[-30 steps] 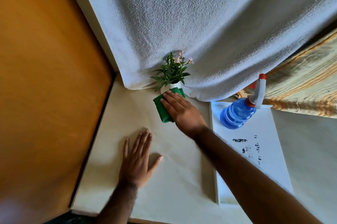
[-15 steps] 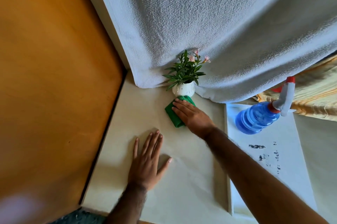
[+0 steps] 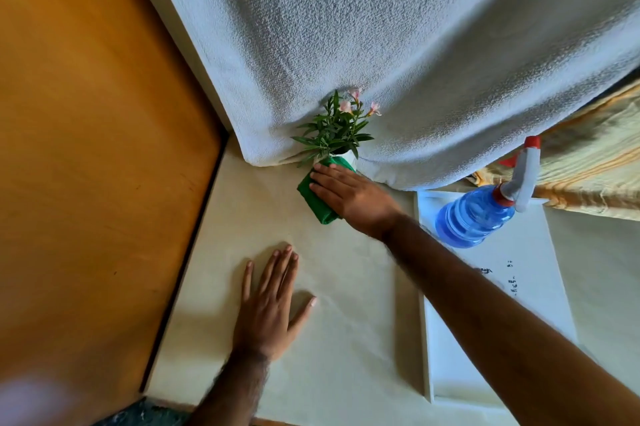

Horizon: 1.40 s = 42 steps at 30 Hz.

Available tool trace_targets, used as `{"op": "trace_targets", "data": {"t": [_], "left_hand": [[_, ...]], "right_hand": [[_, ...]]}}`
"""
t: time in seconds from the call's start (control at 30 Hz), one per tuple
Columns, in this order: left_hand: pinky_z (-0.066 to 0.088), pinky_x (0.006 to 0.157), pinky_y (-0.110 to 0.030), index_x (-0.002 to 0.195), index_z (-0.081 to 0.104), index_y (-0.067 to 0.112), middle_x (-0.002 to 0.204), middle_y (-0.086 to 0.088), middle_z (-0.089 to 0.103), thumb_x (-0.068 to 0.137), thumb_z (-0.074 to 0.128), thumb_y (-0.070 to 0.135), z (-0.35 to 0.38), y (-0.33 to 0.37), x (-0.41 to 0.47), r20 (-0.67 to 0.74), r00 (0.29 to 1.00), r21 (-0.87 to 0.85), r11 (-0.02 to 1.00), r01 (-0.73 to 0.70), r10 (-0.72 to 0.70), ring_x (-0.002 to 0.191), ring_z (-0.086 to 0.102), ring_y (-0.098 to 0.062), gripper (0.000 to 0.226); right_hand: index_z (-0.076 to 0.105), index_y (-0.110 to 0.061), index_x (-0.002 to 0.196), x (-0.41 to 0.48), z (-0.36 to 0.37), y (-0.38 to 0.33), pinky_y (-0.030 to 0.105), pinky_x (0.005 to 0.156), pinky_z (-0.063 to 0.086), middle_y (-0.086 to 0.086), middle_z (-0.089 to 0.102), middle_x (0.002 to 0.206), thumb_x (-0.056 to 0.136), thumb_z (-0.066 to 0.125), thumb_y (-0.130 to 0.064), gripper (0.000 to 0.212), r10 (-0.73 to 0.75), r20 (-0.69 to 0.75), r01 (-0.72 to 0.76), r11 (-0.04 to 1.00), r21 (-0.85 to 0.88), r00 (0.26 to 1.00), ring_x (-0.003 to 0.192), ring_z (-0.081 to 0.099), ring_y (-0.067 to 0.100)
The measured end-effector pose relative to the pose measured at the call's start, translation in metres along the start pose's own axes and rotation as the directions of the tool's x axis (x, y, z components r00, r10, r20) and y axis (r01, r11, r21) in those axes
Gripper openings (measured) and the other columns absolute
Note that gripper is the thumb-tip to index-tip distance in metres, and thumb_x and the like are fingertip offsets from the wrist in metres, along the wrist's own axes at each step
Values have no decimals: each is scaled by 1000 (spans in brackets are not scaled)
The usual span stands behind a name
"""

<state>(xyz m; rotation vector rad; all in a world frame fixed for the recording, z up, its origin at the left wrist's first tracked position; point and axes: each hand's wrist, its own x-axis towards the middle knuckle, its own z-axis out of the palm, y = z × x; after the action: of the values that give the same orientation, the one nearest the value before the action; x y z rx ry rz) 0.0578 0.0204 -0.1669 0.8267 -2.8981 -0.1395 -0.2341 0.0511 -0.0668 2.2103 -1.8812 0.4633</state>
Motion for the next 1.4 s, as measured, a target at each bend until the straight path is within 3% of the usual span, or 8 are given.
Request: {"op": "trace_targets", "data": {"t": [0.17, 0.27, 0.5, 0.7, 0.83, 1.0, 1.27, 1.4], "left_hand": [[23, 130, -64, 169, 20, 18, 180, -1, 17, 100, 39, 72, 3, -1, 0, 19, 1000, 11, 1000, -4, 4, 165, 18, -19, 89], [23, 130, -64, 169, 20, 19, 180, -1, 18, 101, 38, 73, 3, -2, -1, 29, 1000, 3, 1000, 2, -2, 165, 19, -19, 89], [24, 129, -65, 169, 19, 19, 179, -2, 21, 101, 33, 74, 0, -1, -1, 62, 998, 9, 1000, 10, -10, 164, 22, -20, 88], [26, 129, -65, 168, 23, 18, 178, -2, 22, 101, 34, 72, -1, 1, -1, 27, 1000, 3, 1000, 7, -7, 163, 23, -19, 87], [26, 128, -65, 168, 24, 18, 179, -1, 22, 102, 34, 72, 0, -1, -1, 18, 1000, -4, 1000, 0, 0, 163, 25, -18, 86], [24, 129, -64, 169, 21, 19, 179, -1, 21, 101, 34, 73, 1, -1, 0, 43, 999, 7, 1000, -1, 1, 163, 24, -19, 88], [29, 127, -66, 167, 28, 16, 177, -3, 26, 102, 36, 70, -2, 0, 0, 23, 1000, 6, 1000, -7, 7, 162, 26, -19, 85], [30, 126, -66, 167, 29, 16, 177, -3, 27, 101, 40, 70, -3, 0, -1, 13, 1000, -1, 1000, -10, 10, 162, 28, -19, 85]], "right_hand": [[65, 8, 129, -2, 13, -2, 55, 110, 45, 27, 63, 136, 92, 53, 6, 39, 29, 84, -32, 999, 27, 996, 130, 57, 43], [66, 10, 126, -9, 24, -14, 58, 106, 49, 30, 66, 131, 86, 67, 12, 40, 65, 131, -75, 995, 73, 989, 126, 61, 45], [68, 10, 124, -17, 29, -27, 57, 108, 43, 29, 67, 129, 76, 68, 20, 49, 173, 106, -189, 968, 165, 979, 124, 62, 46], [66, 6, 130, 0, 7, -17, 53, 113, 43, 24, 64, 136, 94, 39, 2, 44, 111, 17, -112, 986, 124, 994, 133, 56, 40], [65, 6, 130, -13, 6, -2, 55, 111, 45, 25, 62, 138, 92, 61, 13, 39, 123, 12, -124, 983, 138, 992, 132, 56, 42], [63, 7, 131, -31, 16, -6, 53, 114, 41, 25, 61, 140, 94, 49, 6, 40, 192, 33, -195, 961, 197, 981, 134, 53, 41], [60, 8, 134, -43, 22, -15, 57, 116, 38, 27, 56, 143, 84, 63, 21, 52, 375, 162, -408, 851, 330, 913, 139, 48, 43], [65, 5, 130, -39, 13, -26, 54, 113, 44, 23, 62, 139, 76, 64, 22, 57, 340, 96, -354, 891, 285, 935, 134, 54, 40]]}}
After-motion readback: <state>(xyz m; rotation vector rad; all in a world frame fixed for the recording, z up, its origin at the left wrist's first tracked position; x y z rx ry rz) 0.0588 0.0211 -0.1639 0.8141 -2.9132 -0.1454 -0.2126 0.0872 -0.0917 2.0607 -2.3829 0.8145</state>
